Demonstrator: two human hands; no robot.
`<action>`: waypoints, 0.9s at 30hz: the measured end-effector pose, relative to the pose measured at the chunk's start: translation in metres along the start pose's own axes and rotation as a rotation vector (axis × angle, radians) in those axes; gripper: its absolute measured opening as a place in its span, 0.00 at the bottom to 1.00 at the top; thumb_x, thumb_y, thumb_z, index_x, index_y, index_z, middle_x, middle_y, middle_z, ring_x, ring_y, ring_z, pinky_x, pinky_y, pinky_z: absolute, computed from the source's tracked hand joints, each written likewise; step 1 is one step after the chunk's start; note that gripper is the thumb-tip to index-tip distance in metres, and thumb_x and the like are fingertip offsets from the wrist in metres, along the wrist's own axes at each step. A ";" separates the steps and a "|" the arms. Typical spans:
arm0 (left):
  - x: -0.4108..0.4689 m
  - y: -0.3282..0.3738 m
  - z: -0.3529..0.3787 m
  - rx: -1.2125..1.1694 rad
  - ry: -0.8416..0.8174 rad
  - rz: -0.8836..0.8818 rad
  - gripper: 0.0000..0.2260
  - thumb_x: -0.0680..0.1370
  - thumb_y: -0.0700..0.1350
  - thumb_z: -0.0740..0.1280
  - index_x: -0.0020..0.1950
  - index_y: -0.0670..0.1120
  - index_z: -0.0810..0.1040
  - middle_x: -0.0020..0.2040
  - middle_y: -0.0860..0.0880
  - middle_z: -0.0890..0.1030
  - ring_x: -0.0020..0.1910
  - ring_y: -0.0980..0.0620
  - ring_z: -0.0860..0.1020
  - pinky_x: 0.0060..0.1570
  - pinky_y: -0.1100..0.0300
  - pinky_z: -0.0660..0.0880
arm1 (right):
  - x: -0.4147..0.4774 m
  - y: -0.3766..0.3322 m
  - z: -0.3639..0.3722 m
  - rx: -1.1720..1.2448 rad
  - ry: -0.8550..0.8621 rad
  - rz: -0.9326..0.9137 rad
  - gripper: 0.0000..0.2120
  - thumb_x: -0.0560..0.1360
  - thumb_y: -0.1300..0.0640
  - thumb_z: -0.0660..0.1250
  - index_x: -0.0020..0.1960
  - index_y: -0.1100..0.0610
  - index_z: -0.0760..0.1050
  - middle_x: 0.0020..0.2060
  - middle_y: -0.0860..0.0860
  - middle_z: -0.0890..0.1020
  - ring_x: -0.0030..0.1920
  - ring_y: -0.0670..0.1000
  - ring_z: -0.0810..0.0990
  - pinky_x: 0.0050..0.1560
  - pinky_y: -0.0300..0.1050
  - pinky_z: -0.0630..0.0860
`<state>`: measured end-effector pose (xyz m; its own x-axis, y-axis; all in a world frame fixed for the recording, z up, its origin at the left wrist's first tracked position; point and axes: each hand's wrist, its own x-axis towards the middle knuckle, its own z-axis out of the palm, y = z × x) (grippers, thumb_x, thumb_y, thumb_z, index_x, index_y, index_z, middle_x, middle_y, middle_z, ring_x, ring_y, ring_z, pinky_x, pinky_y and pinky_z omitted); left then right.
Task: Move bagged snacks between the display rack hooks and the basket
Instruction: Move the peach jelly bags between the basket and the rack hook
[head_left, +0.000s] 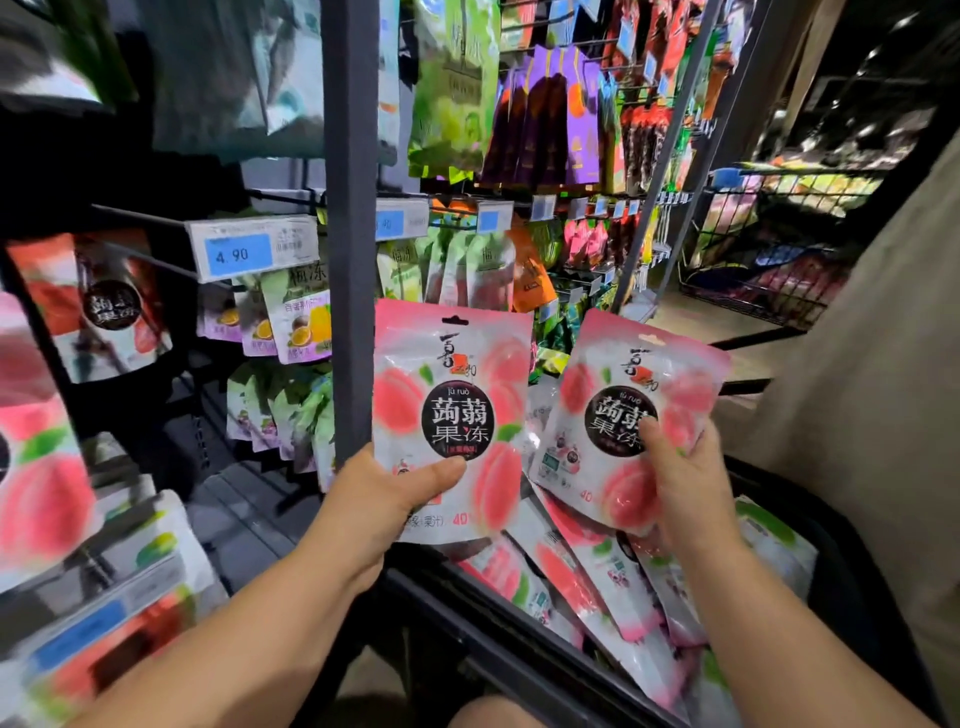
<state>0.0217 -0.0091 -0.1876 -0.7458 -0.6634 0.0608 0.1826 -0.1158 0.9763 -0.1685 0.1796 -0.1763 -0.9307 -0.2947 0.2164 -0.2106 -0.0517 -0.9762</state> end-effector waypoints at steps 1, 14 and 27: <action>0.000 -0.001 0.000 0.000 0.002 -0.007 0.19 0.65 0.39 0.80 0.54 0.43 0.82 0.45 0.46 0.86 0.42 0.50 0.80 0.42 0.58 0.76 | 0.001 0.002 -0.001 -0.043 -0.046 0.033 0.28 0.72 0.50 0.74 0.68 0.49 0.66 0.58 0.53 0.81 0.58 0.56 0.81 0.62 0.60 0.75; -0.003 0.017 -0.016 0.025 0.080 -0.015 0.18 0.64 0.42 0.81 0.52 0.43 0.83 0.46 0.42 0.86 0.44 0.45 0.81 0.51 0.46 0.79 | -0.008 0.002 0.023 0.233 -0.316 0.129 0.32 0.53 0.62 0.82 0.55 0.57 0.76 0.43 0.57 0.86 0.43 0.61 0.86 0.39 0.52 0.82; -0.081 0.073 -0.120 0.186 0.257 0.147 0.21 0.58 0.50 0.79 0.50 0.52 0.83 0.47 0.42 0.85 0.48 0.42 0.83 0.57 0.43 0.78 | -0.054 -0.047 0.108 0.274 -0.554 0.048 0.24 0.51 0.63 0.81 0.43 0.57 0.76 0.31 0.50 0.83 0.31 0.48 0.81 0.29 0.41 0.75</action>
<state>0.1723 -0.0520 -0.1457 -0.5299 -0.8303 0.1726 0.1385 0.1160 0.9835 -0.0766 0.0949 -0.1439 -0.6282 -0.7507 0.2043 -0.0195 -0.2473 -0.9687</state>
